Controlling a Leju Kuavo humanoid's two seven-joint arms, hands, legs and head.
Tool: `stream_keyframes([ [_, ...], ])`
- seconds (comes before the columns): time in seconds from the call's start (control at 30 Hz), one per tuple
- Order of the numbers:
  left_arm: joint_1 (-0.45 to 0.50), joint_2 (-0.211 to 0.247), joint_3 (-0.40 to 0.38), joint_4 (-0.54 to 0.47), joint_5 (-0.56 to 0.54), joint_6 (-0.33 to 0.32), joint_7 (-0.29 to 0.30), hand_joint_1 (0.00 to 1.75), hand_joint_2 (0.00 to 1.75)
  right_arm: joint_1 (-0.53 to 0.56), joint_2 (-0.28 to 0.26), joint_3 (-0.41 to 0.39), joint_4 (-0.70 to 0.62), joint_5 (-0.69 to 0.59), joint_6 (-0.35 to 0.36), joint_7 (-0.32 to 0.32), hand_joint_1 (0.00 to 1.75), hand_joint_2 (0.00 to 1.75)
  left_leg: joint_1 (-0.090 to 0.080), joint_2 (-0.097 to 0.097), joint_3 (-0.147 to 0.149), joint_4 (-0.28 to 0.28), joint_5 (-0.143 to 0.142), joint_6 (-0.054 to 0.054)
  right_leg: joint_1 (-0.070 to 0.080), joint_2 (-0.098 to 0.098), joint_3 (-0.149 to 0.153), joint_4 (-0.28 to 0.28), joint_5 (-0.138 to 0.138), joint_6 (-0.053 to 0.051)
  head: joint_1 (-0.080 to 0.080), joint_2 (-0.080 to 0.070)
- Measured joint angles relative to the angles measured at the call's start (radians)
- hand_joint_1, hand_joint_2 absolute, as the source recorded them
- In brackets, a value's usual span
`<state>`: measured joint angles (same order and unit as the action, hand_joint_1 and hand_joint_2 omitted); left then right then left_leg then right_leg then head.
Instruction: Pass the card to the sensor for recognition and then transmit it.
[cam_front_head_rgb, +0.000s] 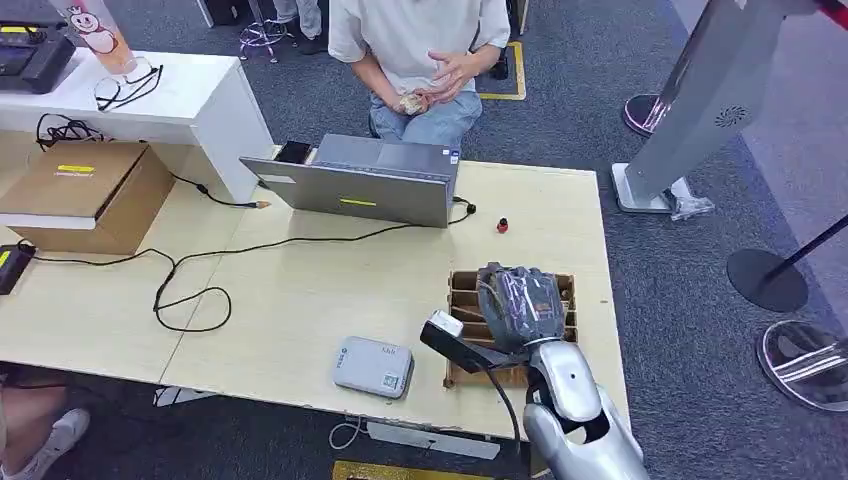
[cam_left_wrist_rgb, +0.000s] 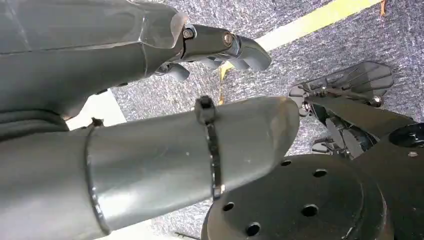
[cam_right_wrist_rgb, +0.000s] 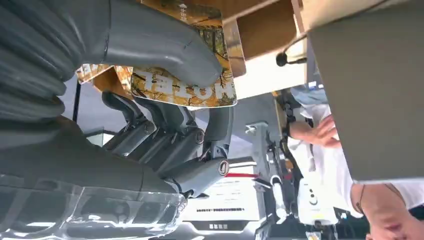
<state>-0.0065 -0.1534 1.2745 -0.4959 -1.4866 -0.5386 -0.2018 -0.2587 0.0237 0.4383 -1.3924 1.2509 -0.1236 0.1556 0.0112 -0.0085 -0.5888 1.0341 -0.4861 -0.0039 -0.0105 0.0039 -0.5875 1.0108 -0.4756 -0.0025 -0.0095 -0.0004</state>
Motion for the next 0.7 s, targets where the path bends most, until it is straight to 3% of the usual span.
stream_keyframes([
  [0.7, -0.004, 0.008, 0.0, 0.023, -0.004, 0.026, 0.0, 0.0, 0.0, 0.035, -0.013, 0.0, -0.114, -0.016, -0.055, -0.024, 1.75, 1.75, 0.0, 0.0, 0.0, 0.0, 0.0, 0.0, 0.0, 0.0, 0.0, 0.0, 0.0, 0.0, 0.0, 0.0],
])
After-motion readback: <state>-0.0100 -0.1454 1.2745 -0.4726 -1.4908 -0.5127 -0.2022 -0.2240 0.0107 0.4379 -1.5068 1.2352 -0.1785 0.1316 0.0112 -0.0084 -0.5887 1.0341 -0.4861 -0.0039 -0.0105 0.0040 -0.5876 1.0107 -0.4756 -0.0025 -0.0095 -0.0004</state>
